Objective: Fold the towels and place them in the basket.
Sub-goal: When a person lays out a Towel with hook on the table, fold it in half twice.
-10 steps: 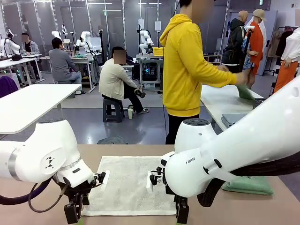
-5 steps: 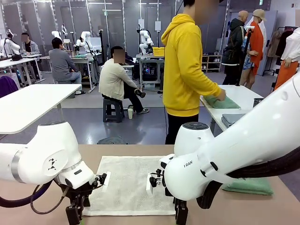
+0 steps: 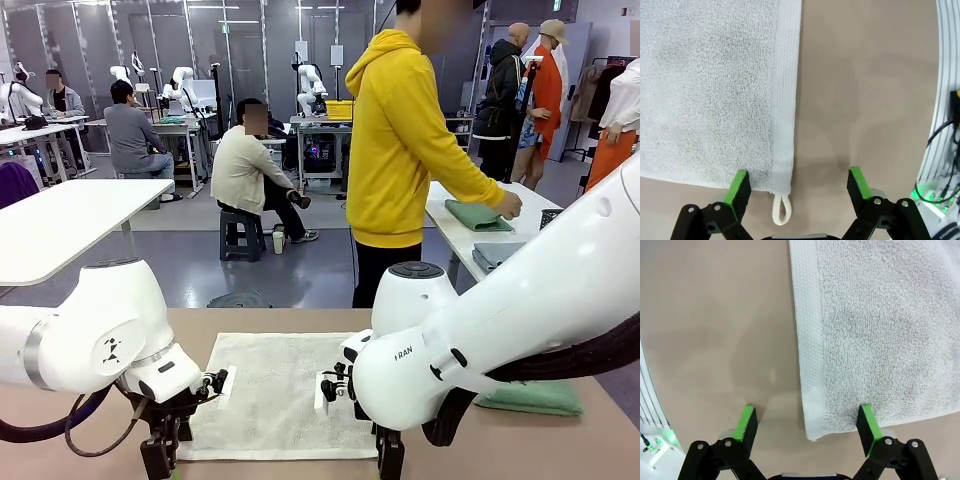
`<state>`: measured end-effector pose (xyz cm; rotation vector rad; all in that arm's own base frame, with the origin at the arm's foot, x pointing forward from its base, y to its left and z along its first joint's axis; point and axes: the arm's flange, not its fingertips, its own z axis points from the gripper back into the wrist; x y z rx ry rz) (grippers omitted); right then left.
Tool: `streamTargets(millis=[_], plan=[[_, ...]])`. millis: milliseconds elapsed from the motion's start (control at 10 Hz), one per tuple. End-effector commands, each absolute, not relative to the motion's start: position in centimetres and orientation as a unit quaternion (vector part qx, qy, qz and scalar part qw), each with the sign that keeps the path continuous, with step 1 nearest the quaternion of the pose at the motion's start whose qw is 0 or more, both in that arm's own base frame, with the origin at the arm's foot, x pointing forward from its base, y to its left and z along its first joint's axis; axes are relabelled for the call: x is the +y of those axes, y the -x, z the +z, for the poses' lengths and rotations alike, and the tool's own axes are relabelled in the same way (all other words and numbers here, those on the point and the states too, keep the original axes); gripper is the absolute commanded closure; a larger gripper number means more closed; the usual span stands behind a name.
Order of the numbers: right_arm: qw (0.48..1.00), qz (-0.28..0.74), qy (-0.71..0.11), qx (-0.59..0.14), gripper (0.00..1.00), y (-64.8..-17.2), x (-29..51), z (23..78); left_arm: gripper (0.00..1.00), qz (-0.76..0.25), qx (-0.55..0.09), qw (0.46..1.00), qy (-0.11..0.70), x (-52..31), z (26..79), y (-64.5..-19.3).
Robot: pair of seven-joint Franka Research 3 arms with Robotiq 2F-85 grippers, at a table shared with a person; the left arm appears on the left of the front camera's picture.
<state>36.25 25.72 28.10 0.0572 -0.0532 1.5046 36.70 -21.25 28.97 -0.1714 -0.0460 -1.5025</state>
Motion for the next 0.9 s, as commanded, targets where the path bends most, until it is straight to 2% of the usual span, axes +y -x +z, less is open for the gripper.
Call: streamTargets(millis=[0,100,200,300,400,500,600,700,800], plan=[[0.738,0.674,-0.022,-0.011,0.0,-36.4,25.9,28.1,0.27,-0.686,-0.031,0.722,0.084,-21.4,28.0,-37.2],[0.74,0.672,-0.024,-0.016,0.25,-36.4,25.7,28.4,0.51,-0.686,-0.03,0.722,0.082,-21.5,28.0,-37.2],[0.742,0.67,-0.023,-0.018,0.56,-36.4,25.6,28.6,0.87,-0.684,-0.032,0.724,0.081,-21.5,28.0,-37.2],[0.742,0.67,-0.023,-0.016,0.84,-36.4,25.6,28.7,1.0,-0.685,-0.034,0.724,0.079,-21.5,28.1,-37.2],[0.742,0.67,-0.021,-0.014,1.0,-36.4,25.7,28.7,1.0,-0.686,-0.033,0.723,0.075,-21.4,28.1,-37.1],[0.742,0.67,-0.023,-0.018,1.0,-36.5,25.7,28.9,1.0,-0.69,-0.03,0.719,0.076,-21.4,28.2,-36.9],[0.743,0.669,-0.023,-0.017,1.0,-36.5,25.7,29.2,0.95,-0.692,-0.031,0.717,0.073,-21.4,28.4,-36.8],[0.745,0.666,-0.024,-0.016,0.98,-36.5,25.7,29.5,1.0,-0.692,-0.029,0.718,0.069,-21.5,28.5,-36.8],[0.748,0.662,-0.029,-0.015,1.0,-36.4,25.6,29.8,1.0,-0.691,-0.024,0.719,0.066,-21.6,28.7,-36.6]])
